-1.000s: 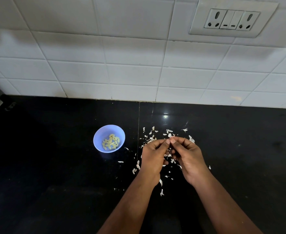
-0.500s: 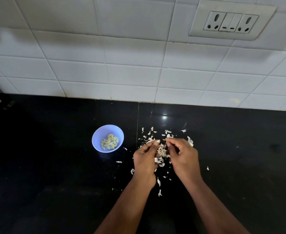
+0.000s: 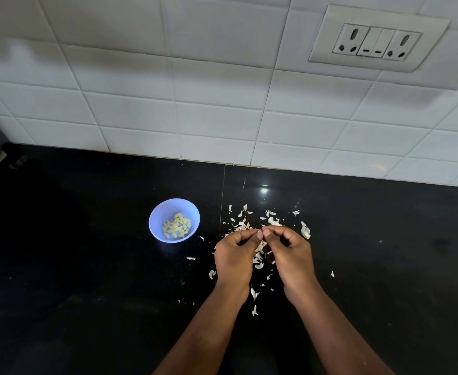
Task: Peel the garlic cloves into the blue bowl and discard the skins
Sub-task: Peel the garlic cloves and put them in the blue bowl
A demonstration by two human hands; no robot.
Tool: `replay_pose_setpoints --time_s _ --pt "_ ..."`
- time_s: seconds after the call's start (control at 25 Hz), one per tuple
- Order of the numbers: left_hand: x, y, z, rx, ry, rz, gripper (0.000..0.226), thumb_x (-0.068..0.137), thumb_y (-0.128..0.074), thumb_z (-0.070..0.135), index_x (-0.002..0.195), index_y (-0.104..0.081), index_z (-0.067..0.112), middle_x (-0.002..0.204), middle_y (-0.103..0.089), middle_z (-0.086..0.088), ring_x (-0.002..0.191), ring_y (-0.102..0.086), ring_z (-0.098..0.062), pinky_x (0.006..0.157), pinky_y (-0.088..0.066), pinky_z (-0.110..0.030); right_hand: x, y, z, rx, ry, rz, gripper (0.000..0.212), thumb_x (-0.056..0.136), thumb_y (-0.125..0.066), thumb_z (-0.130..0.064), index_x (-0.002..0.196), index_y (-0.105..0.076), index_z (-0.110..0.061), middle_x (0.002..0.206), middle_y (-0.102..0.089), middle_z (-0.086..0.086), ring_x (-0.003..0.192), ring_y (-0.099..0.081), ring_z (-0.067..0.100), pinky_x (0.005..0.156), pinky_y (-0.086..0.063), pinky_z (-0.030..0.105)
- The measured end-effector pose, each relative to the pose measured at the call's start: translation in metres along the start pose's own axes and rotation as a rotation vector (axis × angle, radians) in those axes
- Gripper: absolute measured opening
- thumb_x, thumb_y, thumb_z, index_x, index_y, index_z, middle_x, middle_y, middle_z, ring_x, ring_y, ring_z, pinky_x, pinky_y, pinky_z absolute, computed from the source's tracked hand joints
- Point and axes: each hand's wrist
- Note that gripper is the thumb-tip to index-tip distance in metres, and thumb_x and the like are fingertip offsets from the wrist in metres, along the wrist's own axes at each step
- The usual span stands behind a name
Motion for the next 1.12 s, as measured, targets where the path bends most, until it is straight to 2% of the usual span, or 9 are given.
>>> replay_pose_setpoints --time_s 0.16,0.28,0.36,0.44,0.56,0.76,0.88,1.04,1.12 --pt "-0.002 0.000 -0.002 0.026 -0.017 0.023 0.013 0.085 -0.087 0.027 0.091 -0.082 0.016 0.087 -0.081 0.002 0.083 -0.076 -0.006 0.083 -0.060 -0.026 -0.001 0.003 0.001 0.103 -0.107 -0.121 0.016 0.101 -0.067 -0.018 0.093 -0.080 -0.012 0.099 -0.080 0.006 0.090 -0.074 0.018 0.086 -0.057 0.035" --pt "-0.006 -0.001 -0.002 0.026 -0.075 0.001 0.012 0.093 -0.080 0.030 0.091 -0.079 0.018 0.085 -0.079 0.000 0.080 -0.074 -0.011 0.082 -0.062 -0.035 -0.003 0.002 -0.001 0.183 -0.127 -0.163 0.022 0.103 -0.062 -0.017 0.095 -0.082 -0.013 0.095 -0.078 0.008 0.077 -0.066 0.016 0.075 -0.053 0.035" --pt "-0.005 -0.001 -0.001 0.150 -0.145 0.005 0.015 0.097 -0.074 0.033 0.087 -0.074 0.022 0.082 -0.076 0.007 0.074 -0.069 -0.006 0.074 -0.058 -0.031 -0.004 0.002 -0.001 0.181 -0.060 -0.153 0.020 0.102 -0.061 -0.010 0.102 -0.081 -0.011 0.099 -0.080 0.007 0.082 -0.071 0.015 0.078 -0.055 0.031" --pt "-0.003 -0.001 0.000 0.295 -0.179 -0.027 0.018 0.102 -0.066 0.034 0.086 -0.067 0.026 0.075 -0.069 0.012 0.064 -0.059 0.000 0.065 -0.050 -0.027 -0.006 0.002 0.000 0.140 0.006 -0.122 0.018 0.101 -0.063 -0.006 0.107 -0.080 -0.010 0.103 -0.081 0.006 0.099 -0.076 0.017 0.090 -0.058 0.031" --pt "-0.002 -0.002 0.000 0.426 -0.203 -0.056 0.020 0.105 -0.058 0.032 0.085 -0.059 0.027 0.071 -0.063 0.014 0.060 -0.052 -0.002 0.067 -0.050 -0.040 -0.009 0.004 0.000 0.122 0.010 -0.136 0.017 0.100 -0.066 -0.008 0.106 -0.081 -0.012 0.102 -0.081 0.006 0.103 -0.076 0.021 0.095 -0.058 0.036" --pt "-0.011 -0.007 -0.008 0.372 -0.213 -0.037 0.022 0.109 -0.051 0.031 0.088 -0.058 0.027 0.071 -0.066 0.018 0.063 -0.060 -0.001 0.068 -0.057 -0.040 -0.010 0.007 0.004 0.205 -0.093 -0.208 0.015 0.101 -0.066 -0.014 0.104 -0.080 -0.010 0.098 -0.078 0.019 0.084 -0.071 0.024 0.079 -0.057 0.036" --pt "-0.013 -0.008 -0.008 0.232 -0.176 -0.101 0.027 0.111 -0.048 0.030 0.093 -0.058 0.013 0.067 -0.061 0.012 0.062 -0.058 -0.003 0.063 -0.053 -0.032 -0.007 0.007 0.005 0.287 -0.174 -0.231 0.020 0.102 -0.064 -0.019 0.105 -0.076 -0.004 0.092 -0.072 0.018 0.074 -0.061 0.019 0.068 -0.051 0.031" --pt "-0.011 -0.005 -0.010 0.271 -0.217 -0.125 0.035 0.103 -0.045 0.048 0.097 -0.060 0.017 0.070 -0.061 0.010 0.065 -0.058 -0.008 0.066 -0.055 -0.042 -0.007 0.006 0.004 0.199 -0.055 -0.225 0.016 0.102 -0.064 -0.015 0.110 -0.079 -0.013 0.099 -0.078 0.013 0.080 -0.067 0.019 0.072 -0.056 0.032" --pt "-0.015 -0.007 -0.009 0.289 -0.223 -0.091 0.033 0.108 -0.043 0.047 0.097 -0.065 0.025 0.070 -0.064 0.013 0.065 -0.060 -0.006 0.068 -0.055 -0.040 -0.009 0.004 0.006 0.204 -0.021 -0.183 0.015 0.101 -0.066 -0.013 0.105 -0.080 -0.012 0.093 -0.078 0.010 0.075 -0.066 0.016 0.067 -0.056 0.029"
Point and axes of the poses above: each hand's wrist, its own x-axis towards the middle knuckle, its own y-axis out of the back of the hand, z = x × y
